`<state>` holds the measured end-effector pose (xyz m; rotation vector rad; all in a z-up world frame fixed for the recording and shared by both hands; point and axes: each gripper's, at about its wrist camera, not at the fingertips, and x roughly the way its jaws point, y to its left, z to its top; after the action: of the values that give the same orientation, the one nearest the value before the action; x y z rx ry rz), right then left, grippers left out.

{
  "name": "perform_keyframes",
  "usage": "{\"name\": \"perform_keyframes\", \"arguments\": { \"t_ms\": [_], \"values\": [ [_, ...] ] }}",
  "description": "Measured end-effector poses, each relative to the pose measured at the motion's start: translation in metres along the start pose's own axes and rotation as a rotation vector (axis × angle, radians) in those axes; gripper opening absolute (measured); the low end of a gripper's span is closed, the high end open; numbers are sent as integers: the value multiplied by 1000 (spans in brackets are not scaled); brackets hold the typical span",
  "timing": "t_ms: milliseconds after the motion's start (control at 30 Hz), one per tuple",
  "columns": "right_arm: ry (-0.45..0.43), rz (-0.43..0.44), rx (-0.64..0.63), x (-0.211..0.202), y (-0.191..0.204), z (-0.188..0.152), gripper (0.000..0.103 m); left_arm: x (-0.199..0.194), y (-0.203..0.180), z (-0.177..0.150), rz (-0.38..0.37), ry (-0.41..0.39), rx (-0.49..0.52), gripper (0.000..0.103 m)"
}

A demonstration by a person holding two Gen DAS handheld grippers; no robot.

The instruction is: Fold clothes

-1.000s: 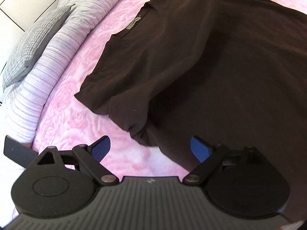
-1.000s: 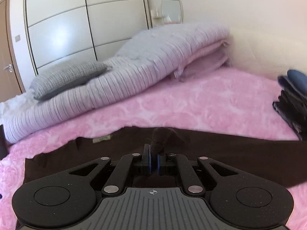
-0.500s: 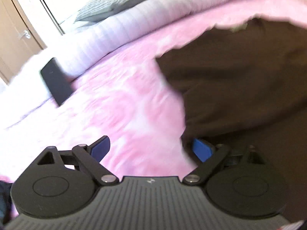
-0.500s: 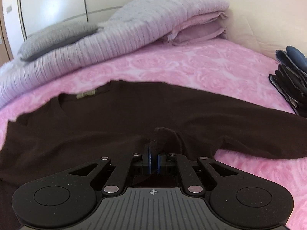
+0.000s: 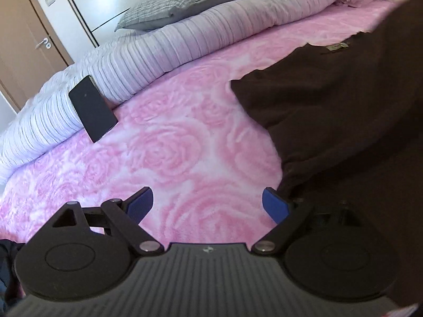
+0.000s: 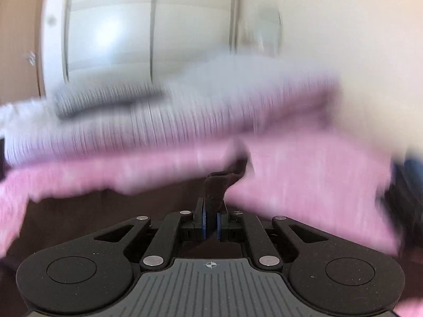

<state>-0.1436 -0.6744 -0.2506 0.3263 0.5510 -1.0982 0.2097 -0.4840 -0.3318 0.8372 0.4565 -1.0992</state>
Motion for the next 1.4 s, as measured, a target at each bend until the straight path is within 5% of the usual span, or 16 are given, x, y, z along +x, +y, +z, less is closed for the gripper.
{"name": "perform_keyframes", "arguments": {
  "t_ms": [100,267,333,467,567,667,767,967,1167,1233,1267,1400],
  "values": [
    [272,31,39,43,-24,-43,5,-14,-14,2,-6,-6,51,88],
    [326,114,88,47,-58,-51,6,-39,-44,19,17,-40,113,88],
    [347,148,107,48,-71,-54,15,-44,-65,30,9,-51,142,88],
    [391,199,138,44,-103,-57,62,-17,-119,53,-49,56,229,88],
    [379,180,209,14,-154,-51,62,-13,-151,73,-14,55,256,83],
    [351,106,449,-24,-233,-58,62,-27,-182,104,-55,27,254,84],
    [282,-63,680,-60,-309,-83,62,-39,-222,127,-125,-4,292,86],
    [112,-157,1139,-93,-408,-149,62,-57,-306,153,-263,-41,432,87],
    [-116,-185,1350,-84,-448,-183,61,-75,-355,166,-311,-71,515,87],
    [-114,-196,1365,-82,-453,-179,42,-81,-358,169,-315,-76,526,87],
    [-101,-214,1371,-86,-456,-178,11,-83,-358,171,-317,-78,530,87],
    [-10,-296,1211,-91,-451,-135,6,-95,-341,174,-310,-96,513,87]
  ]
}}
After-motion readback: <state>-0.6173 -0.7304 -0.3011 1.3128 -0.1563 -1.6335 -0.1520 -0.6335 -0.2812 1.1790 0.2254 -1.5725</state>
